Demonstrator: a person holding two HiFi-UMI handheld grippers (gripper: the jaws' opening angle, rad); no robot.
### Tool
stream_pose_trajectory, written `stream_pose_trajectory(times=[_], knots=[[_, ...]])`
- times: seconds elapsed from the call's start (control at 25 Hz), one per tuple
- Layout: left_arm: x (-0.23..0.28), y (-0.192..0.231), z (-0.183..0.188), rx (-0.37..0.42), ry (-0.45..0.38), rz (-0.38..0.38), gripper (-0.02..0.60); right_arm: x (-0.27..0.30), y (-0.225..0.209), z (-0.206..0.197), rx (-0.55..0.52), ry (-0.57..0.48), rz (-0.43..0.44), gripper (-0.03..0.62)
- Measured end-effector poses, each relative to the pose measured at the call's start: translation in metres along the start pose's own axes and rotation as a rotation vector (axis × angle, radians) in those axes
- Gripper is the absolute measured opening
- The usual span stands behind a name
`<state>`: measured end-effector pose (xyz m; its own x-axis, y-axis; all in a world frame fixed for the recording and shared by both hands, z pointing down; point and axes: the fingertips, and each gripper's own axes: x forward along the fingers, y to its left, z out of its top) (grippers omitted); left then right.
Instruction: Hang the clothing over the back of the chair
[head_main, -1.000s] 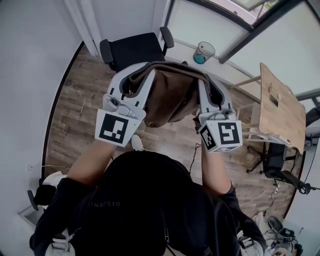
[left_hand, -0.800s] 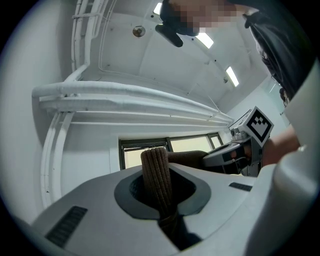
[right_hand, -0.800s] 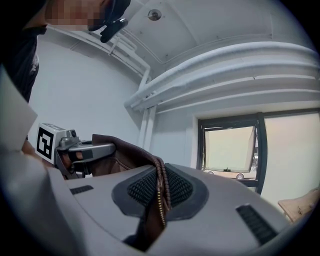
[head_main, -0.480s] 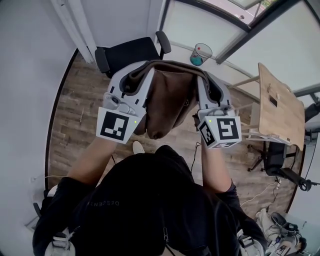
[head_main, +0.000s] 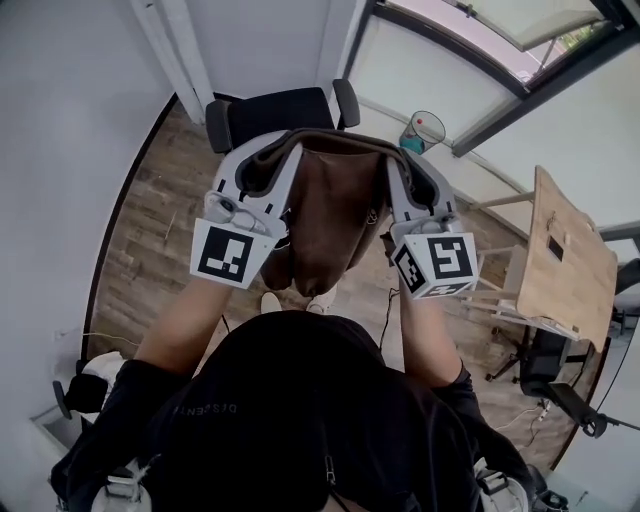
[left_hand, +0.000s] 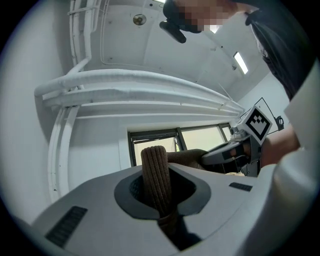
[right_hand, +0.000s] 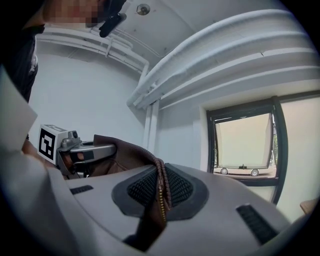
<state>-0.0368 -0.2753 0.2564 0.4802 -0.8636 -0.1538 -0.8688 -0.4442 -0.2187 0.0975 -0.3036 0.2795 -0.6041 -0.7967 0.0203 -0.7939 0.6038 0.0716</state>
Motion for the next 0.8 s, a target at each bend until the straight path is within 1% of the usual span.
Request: stream_pose_trajectory(times=[0.44, 0.64, 0.8], knots=[[0.025, 0.023, -0.027, 0.036, 0.095, 0.164, 0.048, 0.051, -0.017, -0.019, 0.024, 0.014, 0.219, 0.048], [0.029, 0.035, -0.038, 0.038, 0.127, 0.213, 0.048, 0.069, -0.017, -0.026, 0.031, 0.023, 0.277, 0.046], [0.031, 0.046, -0.050, 0.030, 0.148, 0.223, 0.048, 0.082, -0.013, -0.035, 0.038, 0.040, 0.298, 0.046]])
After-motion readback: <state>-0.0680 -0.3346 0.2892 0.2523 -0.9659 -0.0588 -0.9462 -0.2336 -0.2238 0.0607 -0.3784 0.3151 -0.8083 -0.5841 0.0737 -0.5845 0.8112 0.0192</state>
